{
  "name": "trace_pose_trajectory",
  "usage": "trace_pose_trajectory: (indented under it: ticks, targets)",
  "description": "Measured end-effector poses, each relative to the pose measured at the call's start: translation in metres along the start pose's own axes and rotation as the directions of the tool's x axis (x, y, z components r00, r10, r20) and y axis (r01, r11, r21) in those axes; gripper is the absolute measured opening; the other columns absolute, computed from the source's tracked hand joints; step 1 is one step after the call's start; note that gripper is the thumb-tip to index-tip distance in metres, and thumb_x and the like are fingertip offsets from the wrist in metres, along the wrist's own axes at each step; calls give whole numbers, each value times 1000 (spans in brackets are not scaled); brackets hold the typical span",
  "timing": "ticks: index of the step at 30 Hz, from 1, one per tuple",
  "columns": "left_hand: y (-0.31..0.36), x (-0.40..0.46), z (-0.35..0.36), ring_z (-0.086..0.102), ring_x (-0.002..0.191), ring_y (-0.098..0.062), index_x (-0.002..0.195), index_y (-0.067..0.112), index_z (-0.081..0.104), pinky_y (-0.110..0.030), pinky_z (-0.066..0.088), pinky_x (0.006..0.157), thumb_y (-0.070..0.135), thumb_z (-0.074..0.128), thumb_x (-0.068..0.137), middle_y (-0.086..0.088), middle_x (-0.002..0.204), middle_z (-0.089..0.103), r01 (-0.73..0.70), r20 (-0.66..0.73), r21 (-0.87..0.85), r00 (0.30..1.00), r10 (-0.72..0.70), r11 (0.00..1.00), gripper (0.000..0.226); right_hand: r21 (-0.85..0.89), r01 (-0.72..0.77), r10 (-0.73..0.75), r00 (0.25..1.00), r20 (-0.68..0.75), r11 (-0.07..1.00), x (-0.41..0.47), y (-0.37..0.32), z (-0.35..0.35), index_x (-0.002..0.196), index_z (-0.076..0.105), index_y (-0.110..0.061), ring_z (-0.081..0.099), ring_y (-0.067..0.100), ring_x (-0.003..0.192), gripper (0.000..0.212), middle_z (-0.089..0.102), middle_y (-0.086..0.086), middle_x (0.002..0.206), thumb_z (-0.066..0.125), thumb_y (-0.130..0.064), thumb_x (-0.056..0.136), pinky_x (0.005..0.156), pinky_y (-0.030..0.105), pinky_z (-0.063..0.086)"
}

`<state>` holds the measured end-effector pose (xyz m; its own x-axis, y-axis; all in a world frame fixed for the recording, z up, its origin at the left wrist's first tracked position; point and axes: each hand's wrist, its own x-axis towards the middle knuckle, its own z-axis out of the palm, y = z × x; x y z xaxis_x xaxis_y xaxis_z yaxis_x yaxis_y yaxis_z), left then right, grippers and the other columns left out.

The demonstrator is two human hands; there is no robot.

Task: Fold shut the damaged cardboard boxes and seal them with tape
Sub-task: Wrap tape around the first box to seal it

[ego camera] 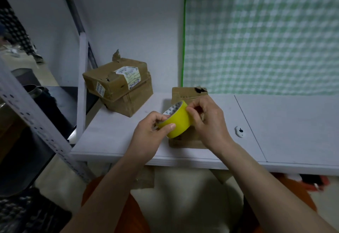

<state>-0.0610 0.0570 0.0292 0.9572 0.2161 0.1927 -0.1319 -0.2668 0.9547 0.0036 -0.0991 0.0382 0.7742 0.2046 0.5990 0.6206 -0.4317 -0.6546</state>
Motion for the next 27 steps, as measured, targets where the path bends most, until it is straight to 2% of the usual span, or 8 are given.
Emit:
trace_pose_trajectory:
  ticks: [5, 7, 10, 14, 17, 21, 25, 27]
  targets:
    - [7, -1, 11, 60, 85, 4, 80, 13, 58, -10, 47, 70, 4, 69, 83, 2, 99, 66, -29, 10, 7, 1000, 29, 1000, 15, -44, 36, -34, 998, 55, 998, -4, 5, -6, 84, 42, -19, 43, 15, 71, 8, 49, 3, 82, 44, -15, 90, 60, 16, 28]
    - [8, -2, 14, 59, 100, -3, 82, 15, 57, -17, 49, 79, 12, 72, 83, 3, 108, 65, -44, 48, 4, 998, 44, 999, 15, -39, 44, -40, 995, 93, 998, -5, 6, -10, 85, 41, -16, 43, 17, 70, 8, 48, 6, 82, 43, -14, 92, 59, 17, 27]
    - [10, -3, 18, 49, 118, -10, 89, 23, 61, -21, 36, 99, 37, 65, 76, 6, 123, 59, -176, 38, 252, 984, 172, 952, 19, -69, 106, -94, 983, 157, 992, -6, 3, -14, 84, 39, -16, 40, 17, 69, 9, 45, 5, 82, 40, -21, 92, 58, 20, 26]
    - [21, -2, 25, 64, 82, -12, 90, 17, 65, -33, 52, 79, 25, 71, 83, 2, 87, 71, -106, 63, 109, 993, 99, 988, 12, -149, 204, -172, 964, 201, 968, -7, -6, -16, 84, 34, -16, 35, 16, 69, 25, 42, 6, 82, 28, -41, 84, 54, 24, 21]
    - [31, 1, 24, 62, 68, -5, 88, 18, 65, -21, 50, 67, 13, 69, 85, 4, 76, 70, -134, 91, 99, 988, 125, 986, 7, -161, 204, -178, 970, 164, 966, -4, -7, -21, 83, 33, -16, 34, 16, 67, 18, 39, 4, 80, 32, -33, 87, 58, 21, 17]
    - [39, 10, 22, 60, 66, -5, 85, 19, 65, -23, 49, 66, 14, 72, 83, 6, 74, 69, -121, 126, 113, 986, 106, 986, 9, -136, 165, -148, 981, 127, 977, -2, -10, -25, 83, 35, -14, 34, 17, 67, 16, 38, 4, 80, 33, -30, 85, 55, 22, 17]
    - [40, 11, 29, 65, 76, -14, 88, 19, 66, -36, 54, 73, 16, 71, 84, -1, 83, 71, -71, 6, 123, 997, 71, 990, 7, -208, 324, -298, 943, 148, 923, -7, -14, -25, 81, 43, -3, 33, 18, 68, 23, 35, 5, 80, 30, -21, 81, 58, 21, 16]
    - [39, 11, 30, 65, 79, -14, 92, 16, 67, -32, 53, 73, 16, 72, 83, -2, 86, 71, -68, -22, 122, 997, 71, 990, 10, -148, 283, -266, 956, 123, 948, -6, -12, -25, 82, 43, -4, 35, 18, 68, 23, 38, 6, 80, 31, -23, 85, 60, 21, 20]
